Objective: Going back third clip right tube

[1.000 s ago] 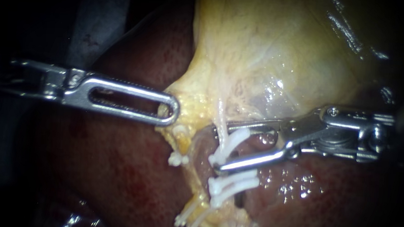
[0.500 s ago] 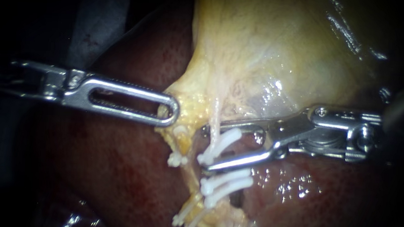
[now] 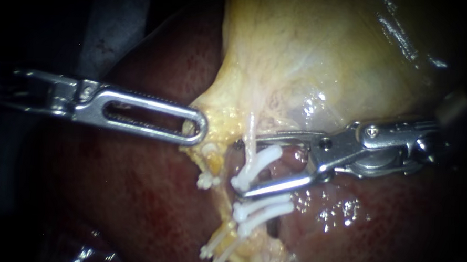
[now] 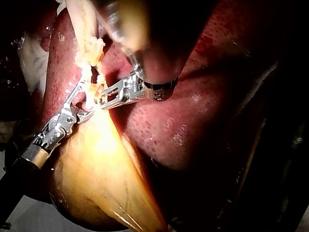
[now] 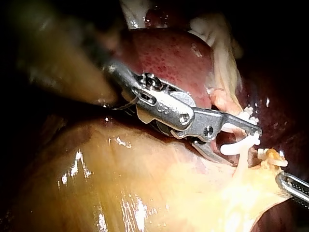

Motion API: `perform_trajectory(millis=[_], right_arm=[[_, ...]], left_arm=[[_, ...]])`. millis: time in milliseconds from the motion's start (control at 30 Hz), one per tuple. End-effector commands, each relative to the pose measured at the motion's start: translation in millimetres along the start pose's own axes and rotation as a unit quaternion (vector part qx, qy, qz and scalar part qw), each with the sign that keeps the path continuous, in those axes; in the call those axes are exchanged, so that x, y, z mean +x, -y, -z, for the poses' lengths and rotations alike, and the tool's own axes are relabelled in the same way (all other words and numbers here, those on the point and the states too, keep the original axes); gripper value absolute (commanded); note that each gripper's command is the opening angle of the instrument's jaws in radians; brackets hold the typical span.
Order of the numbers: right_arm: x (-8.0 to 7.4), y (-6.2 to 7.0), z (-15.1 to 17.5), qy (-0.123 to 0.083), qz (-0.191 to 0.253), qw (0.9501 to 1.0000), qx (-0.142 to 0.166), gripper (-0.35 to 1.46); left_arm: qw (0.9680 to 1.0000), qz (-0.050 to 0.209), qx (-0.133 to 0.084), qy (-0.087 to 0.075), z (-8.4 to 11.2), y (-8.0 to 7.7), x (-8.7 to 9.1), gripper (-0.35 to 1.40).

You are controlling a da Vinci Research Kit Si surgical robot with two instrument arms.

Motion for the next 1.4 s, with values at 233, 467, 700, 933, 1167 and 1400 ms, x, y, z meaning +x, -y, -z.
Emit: perform_trajectory(millis=[233,467,700,933,1167,1400], right_arm=[[0.2,0.1,-0.4,0.002,0.008,1.0,0.006,0.6],[0.3,0.3,0.2,0.002,-0.001,1.0,0.008,0.58],[1.6,0.2,1.1,0.006,-0.092,0.9958,0.005,0.53],[1.7,0.2,1.2,0.014,-0.153,0.9881,-0.002,0.53],[1.5,0.2,1.1,0.048,-0.184,0.9815,-0.018,0.53],[1.5,0.6,0.4,0.065,-0.19,0.9791,-0.028,0.53]], left_arm=[[1.0,0.0,0.0,0.0,0.0,0.0,0.0,-0.35],[1.0,0.0,0.0,0.0,0.0,0.0,0.0,-0.35],[1.0,0.0,0.0,0.0,0.0,0.0,0.0,-0.35],[1.0,0.0,0.0,0.0,0.0,-0.1,0.1,-0.35],[1.0,-0.001,-0.001,-0.001,-0.1,-0.2,0.1,-0.35],[1.0,-0.001,-0.001,-0.001,-0.1,-0.3,0.2,-0.35]])
